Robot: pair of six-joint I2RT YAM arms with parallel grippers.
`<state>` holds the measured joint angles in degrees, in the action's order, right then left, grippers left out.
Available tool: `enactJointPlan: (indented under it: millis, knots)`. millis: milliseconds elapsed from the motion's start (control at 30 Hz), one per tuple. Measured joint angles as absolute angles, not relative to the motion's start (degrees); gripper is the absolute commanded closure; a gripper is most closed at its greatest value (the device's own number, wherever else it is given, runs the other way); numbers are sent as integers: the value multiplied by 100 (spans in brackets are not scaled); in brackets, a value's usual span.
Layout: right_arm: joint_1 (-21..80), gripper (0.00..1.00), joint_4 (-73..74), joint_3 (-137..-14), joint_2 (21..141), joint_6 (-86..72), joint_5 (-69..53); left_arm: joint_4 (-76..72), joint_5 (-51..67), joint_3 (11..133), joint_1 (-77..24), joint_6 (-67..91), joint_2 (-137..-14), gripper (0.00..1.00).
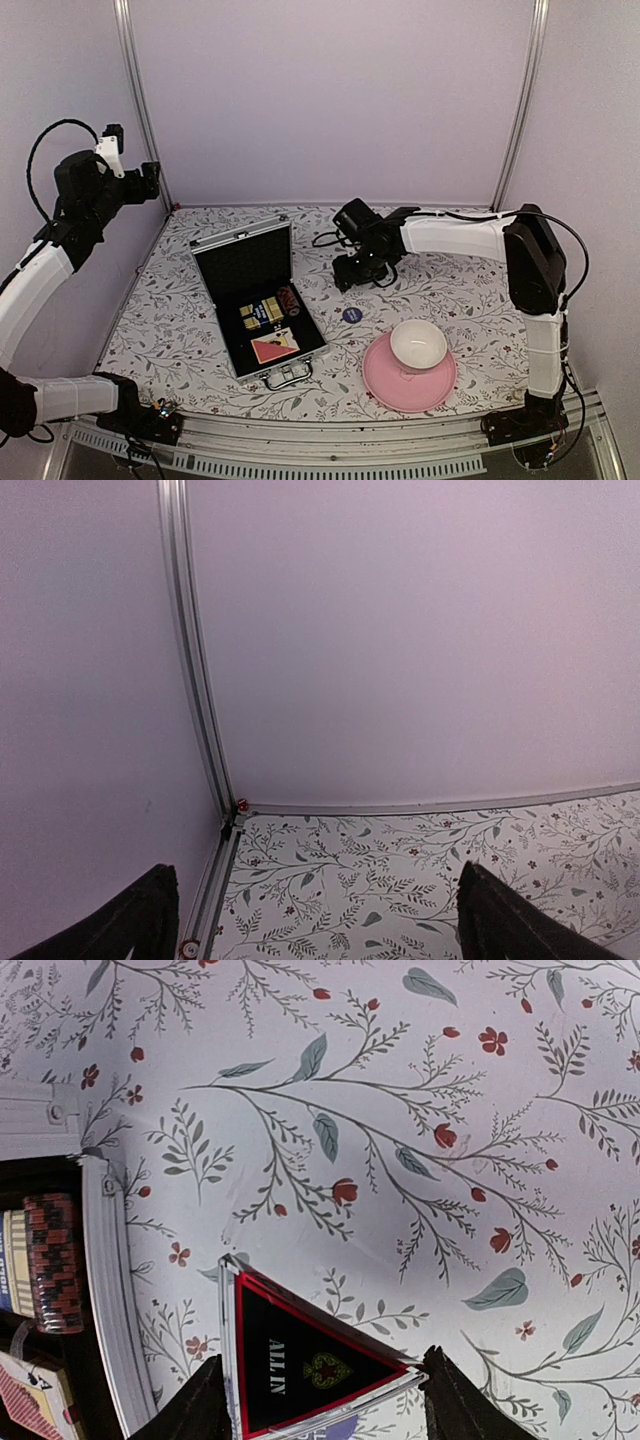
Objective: Pack up texas hold em set
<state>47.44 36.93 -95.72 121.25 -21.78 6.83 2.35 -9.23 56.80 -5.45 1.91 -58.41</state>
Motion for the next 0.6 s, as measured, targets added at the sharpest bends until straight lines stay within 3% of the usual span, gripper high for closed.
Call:
enactJointPlan:
  millis: [333, 600]
  knots:
    - [5544, 45, 3708, -9435, 11843, -2578, 108, 235, -921, 5660, -545, 191, -5843, 3]
    - [6117, 46, 3634, -10108, 12208, -2707, -193, 233, -928, 5655, -545, 191, -5843, 3]
